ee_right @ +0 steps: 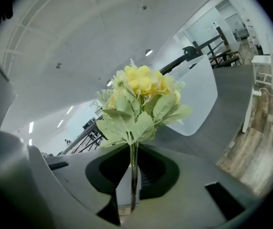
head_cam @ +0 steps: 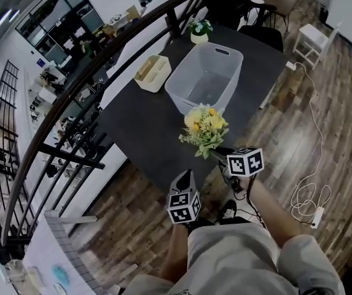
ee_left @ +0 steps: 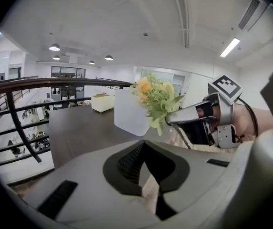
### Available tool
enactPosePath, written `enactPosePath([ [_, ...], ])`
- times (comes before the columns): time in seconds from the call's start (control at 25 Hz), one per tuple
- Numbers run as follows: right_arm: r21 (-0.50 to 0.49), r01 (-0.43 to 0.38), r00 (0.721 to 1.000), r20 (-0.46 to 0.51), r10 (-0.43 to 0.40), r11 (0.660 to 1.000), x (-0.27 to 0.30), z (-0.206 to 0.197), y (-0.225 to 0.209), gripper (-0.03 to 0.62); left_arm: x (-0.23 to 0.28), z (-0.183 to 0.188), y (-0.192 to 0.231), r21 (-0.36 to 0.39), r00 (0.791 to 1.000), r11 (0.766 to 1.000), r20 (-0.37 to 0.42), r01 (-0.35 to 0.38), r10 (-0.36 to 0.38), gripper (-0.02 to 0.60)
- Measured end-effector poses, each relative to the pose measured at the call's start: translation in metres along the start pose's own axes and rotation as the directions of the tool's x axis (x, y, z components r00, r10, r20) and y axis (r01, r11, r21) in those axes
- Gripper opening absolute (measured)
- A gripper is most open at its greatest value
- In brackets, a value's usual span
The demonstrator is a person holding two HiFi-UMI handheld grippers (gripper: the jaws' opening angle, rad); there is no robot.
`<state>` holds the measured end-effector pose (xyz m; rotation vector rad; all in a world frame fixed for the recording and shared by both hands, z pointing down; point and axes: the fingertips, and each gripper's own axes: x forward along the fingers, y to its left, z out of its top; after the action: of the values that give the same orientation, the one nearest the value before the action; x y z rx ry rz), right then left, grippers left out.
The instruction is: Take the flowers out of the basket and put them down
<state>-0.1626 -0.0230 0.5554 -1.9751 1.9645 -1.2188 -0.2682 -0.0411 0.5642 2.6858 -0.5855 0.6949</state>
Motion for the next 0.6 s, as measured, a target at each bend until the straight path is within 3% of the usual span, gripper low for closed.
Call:
enactPosePath([
  [0.32,-0.041,0.070,0.996,0.056,-0.067,0.997,-0.075,0.037,-0.051,0.074,0.019,0.030,-0.063,-0.014,0.997,0.998,0.039,0.066,-0.066,0.023],
  [0.6,0.056,0.044,0.993,0.111,-0.050,0.997,-0.098,0.064,-0.077,0.074,0.041,0.041,-0.084,0.017,0.995,0.995,0.027,0.098,-0.098,0.023],
])
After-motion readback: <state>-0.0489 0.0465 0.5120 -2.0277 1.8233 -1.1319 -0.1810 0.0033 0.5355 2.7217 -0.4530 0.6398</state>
